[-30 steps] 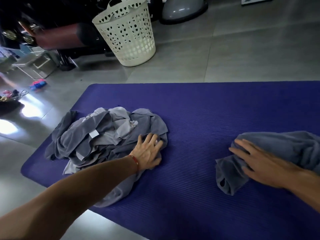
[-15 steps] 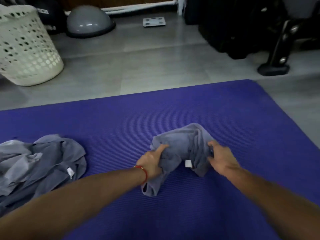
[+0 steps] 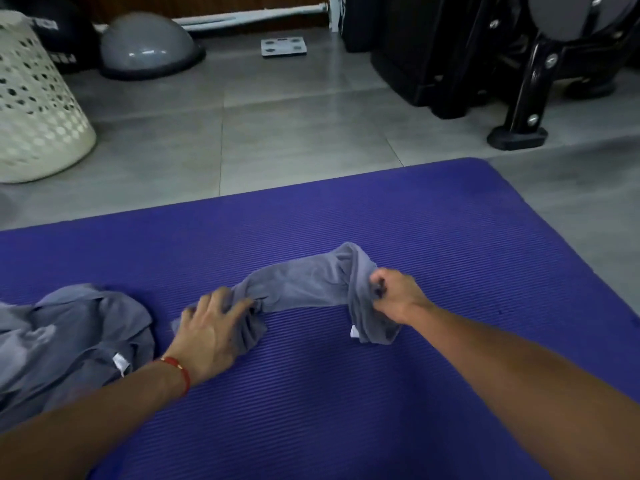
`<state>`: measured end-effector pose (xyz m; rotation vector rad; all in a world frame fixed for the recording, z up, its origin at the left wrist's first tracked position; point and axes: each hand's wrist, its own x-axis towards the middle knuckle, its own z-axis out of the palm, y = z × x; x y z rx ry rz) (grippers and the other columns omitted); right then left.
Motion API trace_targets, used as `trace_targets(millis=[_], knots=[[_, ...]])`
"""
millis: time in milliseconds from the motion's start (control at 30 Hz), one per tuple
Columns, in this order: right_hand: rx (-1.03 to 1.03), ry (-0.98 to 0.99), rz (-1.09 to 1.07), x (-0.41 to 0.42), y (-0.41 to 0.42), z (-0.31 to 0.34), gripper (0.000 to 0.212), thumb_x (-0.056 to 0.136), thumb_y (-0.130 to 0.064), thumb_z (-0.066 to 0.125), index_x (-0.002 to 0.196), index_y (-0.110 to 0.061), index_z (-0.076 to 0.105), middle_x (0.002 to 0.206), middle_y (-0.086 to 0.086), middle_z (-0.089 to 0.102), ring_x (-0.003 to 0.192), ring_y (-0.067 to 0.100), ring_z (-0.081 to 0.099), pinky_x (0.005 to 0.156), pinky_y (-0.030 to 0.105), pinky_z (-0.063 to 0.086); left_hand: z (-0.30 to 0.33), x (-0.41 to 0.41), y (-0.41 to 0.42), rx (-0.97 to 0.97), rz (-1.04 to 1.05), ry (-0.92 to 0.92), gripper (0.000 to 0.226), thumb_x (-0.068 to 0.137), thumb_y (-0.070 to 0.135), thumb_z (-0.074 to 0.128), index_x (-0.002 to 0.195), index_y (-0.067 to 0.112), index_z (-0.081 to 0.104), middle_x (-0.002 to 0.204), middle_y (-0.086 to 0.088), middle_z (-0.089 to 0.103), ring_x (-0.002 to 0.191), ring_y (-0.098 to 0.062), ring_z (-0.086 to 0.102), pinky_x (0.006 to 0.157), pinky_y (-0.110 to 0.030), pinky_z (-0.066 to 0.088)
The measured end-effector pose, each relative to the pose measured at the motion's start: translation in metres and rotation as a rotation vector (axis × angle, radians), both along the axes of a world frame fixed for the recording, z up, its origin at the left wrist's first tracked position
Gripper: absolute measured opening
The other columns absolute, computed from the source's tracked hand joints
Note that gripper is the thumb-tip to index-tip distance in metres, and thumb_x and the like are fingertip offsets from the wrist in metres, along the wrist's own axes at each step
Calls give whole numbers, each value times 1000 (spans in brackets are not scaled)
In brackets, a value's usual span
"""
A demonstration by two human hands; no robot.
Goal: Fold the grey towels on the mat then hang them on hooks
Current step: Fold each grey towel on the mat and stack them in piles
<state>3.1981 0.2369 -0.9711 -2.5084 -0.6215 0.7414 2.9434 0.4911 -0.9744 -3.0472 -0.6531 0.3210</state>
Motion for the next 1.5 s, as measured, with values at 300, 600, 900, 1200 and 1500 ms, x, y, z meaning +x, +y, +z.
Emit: trace_targets(millis=[300,600,900,1200,1500], knots=[[448,394,-58,-7,40,45,30,82,-38,83,97,-14,74,64,8,65,58,18,57,54,31,46,37,61,-61,-857,441,-321,44,83,33,82,119,34,56,104,22,65,100,8,62,86,-7,45],[99,-48,-95,16,3,58,42,94,-50,65,81,-11,64,81,-2,67,78,16,63,68,30,48,76,94,-51,-1341,710,-707,31,94,23,71,122,26,60,93,-18,76,79,-27,75,64,-34,61],[-89,-68,296,18,5,62,25,95,-53,59,90,-28,56,89,-5,64,85,19,62,79,40,53,87,38,-40,-1248,526,-296,52,90,-1,70,131,25,52,84,-12,69,67,-11,67,61,-24,56],[-408,-77,676,-33,14,15,72,100,-32,58,156,-46,16,168,3,-9,150,36,26,109,49,43,11,-5,-10,-375,89,-160,16,89,12,64,103,20,67,104,-4,65,96,-26,64,82,-35,53],[-441,19,790,-61,28,19,50,87,-57,61,59,-16,53,57,-4,52,59,17,53,59,32,47,-26,-4,38,-398,270,-91,52,83,35,66,129,50,46,109,6,68,100,-23,64,85,-38,51]])
